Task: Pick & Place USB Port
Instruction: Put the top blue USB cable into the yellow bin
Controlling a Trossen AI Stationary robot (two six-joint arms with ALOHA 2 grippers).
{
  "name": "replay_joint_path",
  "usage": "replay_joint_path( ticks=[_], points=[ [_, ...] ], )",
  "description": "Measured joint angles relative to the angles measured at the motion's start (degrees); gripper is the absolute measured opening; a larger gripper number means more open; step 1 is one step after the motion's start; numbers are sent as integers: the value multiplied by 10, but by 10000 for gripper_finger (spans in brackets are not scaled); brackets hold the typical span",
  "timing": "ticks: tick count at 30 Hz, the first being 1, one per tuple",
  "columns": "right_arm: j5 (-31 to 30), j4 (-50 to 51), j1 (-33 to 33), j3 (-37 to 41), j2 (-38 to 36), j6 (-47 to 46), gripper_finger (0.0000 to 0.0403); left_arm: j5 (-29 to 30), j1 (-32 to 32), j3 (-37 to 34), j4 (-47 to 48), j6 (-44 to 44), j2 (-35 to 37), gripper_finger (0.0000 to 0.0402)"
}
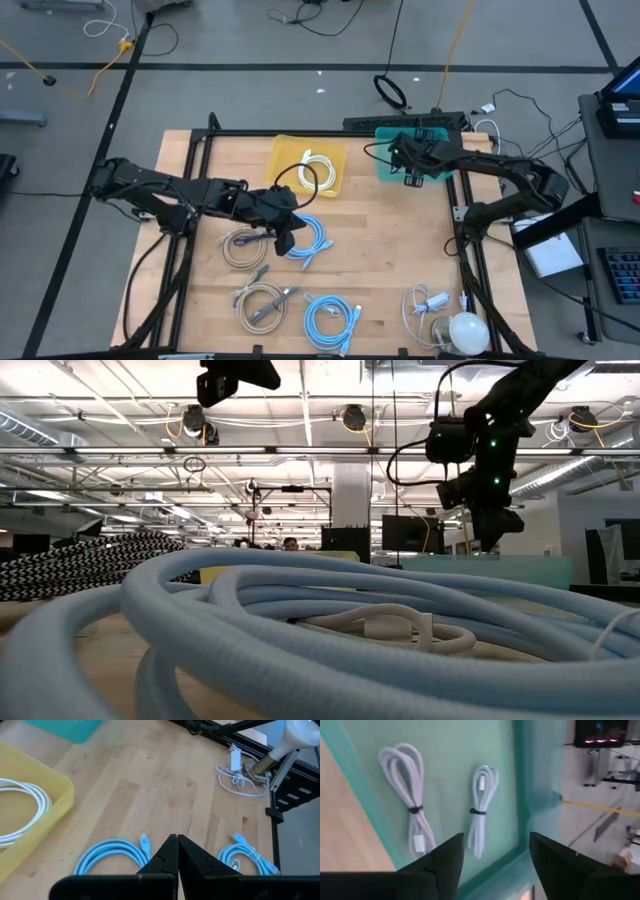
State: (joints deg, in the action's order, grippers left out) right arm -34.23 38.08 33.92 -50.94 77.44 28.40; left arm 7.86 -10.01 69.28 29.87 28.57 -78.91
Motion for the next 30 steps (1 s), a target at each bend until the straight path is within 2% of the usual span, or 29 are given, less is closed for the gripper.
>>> replay_joint_path(
  ticks=[5,7,12,17,25,28,30],
  points=[
    [2,15,-34,-37,-49,-67,222,-4,5,0,1,-12,0,6],
    [28,35,-57,-69,-72,-115,217,-9,11,0,1,-21,0,6],
    [159,93,-121,-163,-124,-282,205,-50,25,0,7,-40,0,3],
    [305,98,-199,-190,-169,-392,194,-75,26,0,27,-71,0,10],
    [314,122,-353,-154,-177,-490,175,-90,27,-4,102,-138,0,7],
    [313,103,-383,-126,-167,-518,168,-78,27,-35,117,-145,0,15],
    [312,74,-394,-105,-161,-536,164,-99,27,-60,112,-146,-1,18]
  ],
)
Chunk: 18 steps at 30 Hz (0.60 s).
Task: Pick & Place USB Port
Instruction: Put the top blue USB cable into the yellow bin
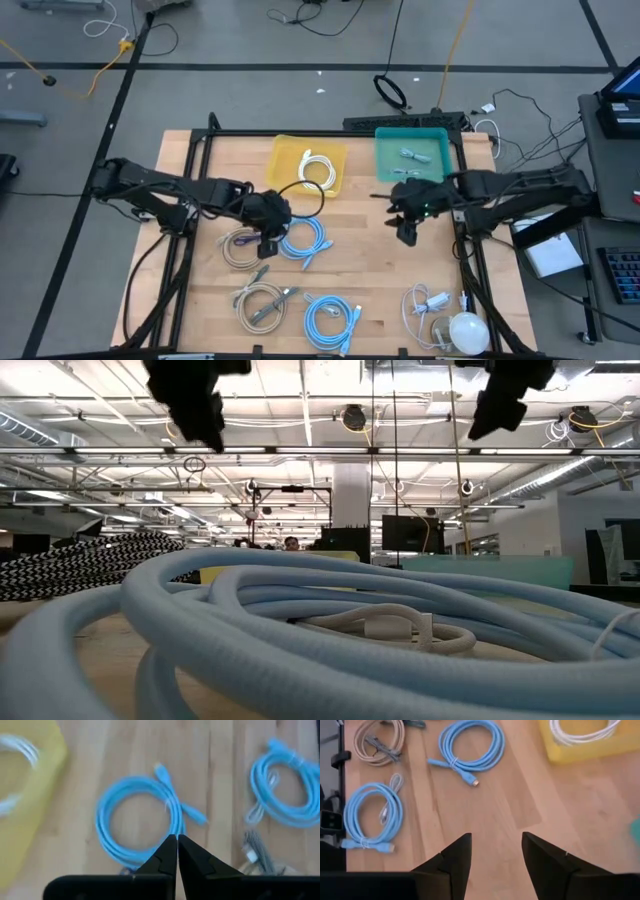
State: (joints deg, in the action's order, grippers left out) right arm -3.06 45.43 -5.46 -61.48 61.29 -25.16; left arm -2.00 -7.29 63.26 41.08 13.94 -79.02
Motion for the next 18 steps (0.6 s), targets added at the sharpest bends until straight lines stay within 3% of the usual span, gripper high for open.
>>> replay_joint_path(
  ticks=[4,9,15,18],
  points=[
    [-1,-83,-3,40,5,-38,158,-76,-8,-67,-67,-1,0,19],
    [-1,-176,-3,74,4,-77,150,-93,-28,-125,-151,-8,-6,31],
    [-14,-201,-3,75,5,-108,140,-114,-46,-108,-197,-58,-44,114],
    [-16,-221,-3,75,2,-119,135,-98,-49,-87,-200,-107,-72,165]
  ],
)
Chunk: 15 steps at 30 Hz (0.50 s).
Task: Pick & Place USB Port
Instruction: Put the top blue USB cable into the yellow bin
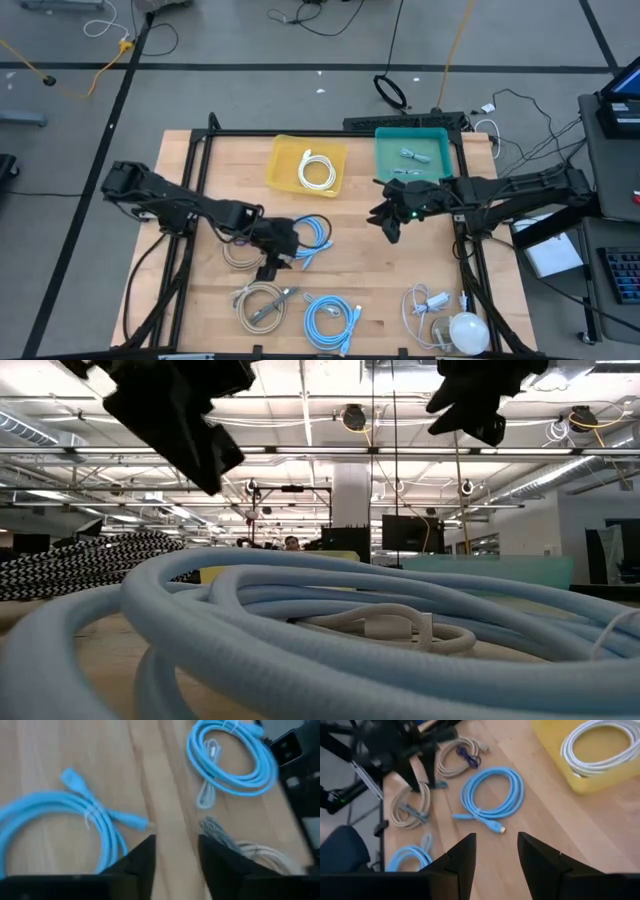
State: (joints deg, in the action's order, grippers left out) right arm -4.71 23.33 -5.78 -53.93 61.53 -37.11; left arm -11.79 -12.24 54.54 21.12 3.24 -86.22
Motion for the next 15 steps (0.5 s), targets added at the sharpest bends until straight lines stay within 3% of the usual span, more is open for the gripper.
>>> replay_joint_path(
  ticks=[6,11,15],
  points=[
    [-15,-28,-1,0,0,-5,127,110,0,42,67,-134,-63,232],
    [-14,-21,-4,0,0,-12,120,99,-4,70,149,-173,-147,245],
    [-13,-17,-13,0,0,-8,115,136,-18,73,170,-192,-193,244]
  ],
)
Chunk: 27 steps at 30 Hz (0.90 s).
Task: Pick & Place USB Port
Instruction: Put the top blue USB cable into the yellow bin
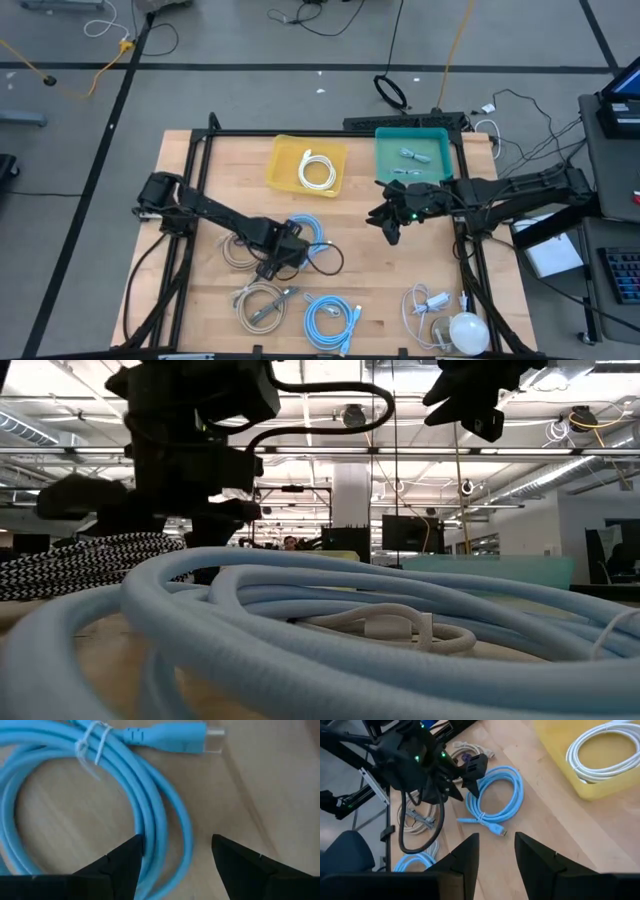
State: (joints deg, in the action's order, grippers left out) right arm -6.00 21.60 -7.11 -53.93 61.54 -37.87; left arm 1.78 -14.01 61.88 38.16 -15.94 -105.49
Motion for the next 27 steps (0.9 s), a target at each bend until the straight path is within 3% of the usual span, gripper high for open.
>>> replay_joint_path(
  ticks=[5,11,17,24,27],
  points=[
    [-2,-3,-13,0,0,-6,110,-6,3,1,-4,34,-19,211],
    [-19,-6,-31,0,0,-6,102,-14,24,4,4,96,-2,33],
    [-48,-9,-35,0,0,-5,95,-23,49,38,40,170,27,11],
    [-63,-27,-34,0,0,8,93,-32,54,123,43,210,125,11],
    [-78,-38,-34,0,0,10,93,15,66,162,32,226,160,11]
  ],
)
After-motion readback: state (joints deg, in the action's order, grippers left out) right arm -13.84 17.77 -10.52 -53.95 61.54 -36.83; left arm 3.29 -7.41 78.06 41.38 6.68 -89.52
